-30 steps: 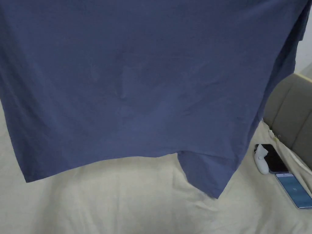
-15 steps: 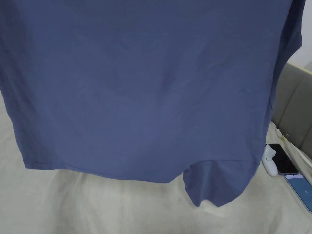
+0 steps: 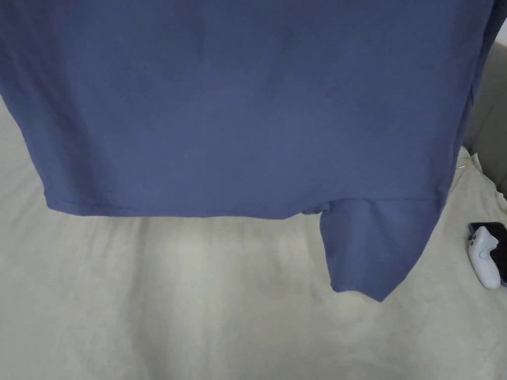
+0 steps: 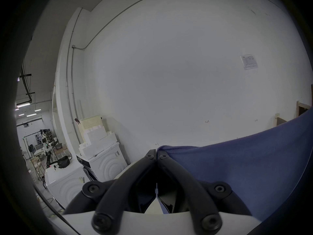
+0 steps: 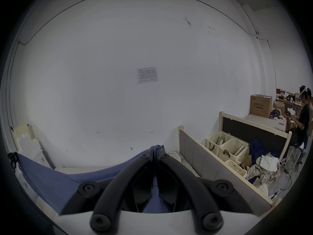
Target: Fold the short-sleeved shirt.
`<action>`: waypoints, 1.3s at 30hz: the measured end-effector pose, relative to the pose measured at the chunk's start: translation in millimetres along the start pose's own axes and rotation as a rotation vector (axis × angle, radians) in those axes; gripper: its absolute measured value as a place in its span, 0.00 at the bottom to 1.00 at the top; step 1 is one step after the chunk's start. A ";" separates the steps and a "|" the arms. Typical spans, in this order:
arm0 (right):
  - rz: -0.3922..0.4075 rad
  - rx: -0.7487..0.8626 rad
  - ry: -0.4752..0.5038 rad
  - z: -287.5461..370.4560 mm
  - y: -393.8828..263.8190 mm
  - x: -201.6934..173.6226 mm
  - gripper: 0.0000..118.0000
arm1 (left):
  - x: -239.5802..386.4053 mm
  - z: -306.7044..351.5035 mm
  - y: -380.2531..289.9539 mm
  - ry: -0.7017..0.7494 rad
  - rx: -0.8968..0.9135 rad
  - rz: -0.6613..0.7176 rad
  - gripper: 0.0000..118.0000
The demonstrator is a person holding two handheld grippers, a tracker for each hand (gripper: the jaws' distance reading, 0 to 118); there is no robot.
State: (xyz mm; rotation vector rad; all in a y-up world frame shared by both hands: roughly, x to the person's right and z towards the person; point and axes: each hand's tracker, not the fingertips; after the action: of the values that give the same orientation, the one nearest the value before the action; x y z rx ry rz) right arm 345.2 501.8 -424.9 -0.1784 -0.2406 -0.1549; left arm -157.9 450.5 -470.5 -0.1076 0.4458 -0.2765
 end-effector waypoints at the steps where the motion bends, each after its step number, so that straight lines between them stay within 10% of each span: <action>1: 0.005 0.011 -0.005 -10.0 0.6 -3.9 0.01 | 7.6 -11.3 -1.2 0.012 0.009 -0.013 0.00; 18: -0.001 0.186 -0.065 -176.1 -52.8 -35.1 0.01 | 96.9 -144.2 -43.2 0.076 0.090 0.027 0.00; 39: -0.013 -0.486 -0.092 -261.0 -409.6 33.1 0.01 | 184.8 -153.9 -395.8 -0.123 -0.531 -0.073 0.00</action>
State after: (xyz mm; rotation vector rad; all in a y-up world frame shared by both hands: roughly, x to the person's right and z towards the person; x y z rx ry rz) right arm 364.0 48.6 -601.9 -0.6674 -0.2931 -0.2171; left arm -160.5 12.2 -620.0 -0.6572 0.3840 -0.2167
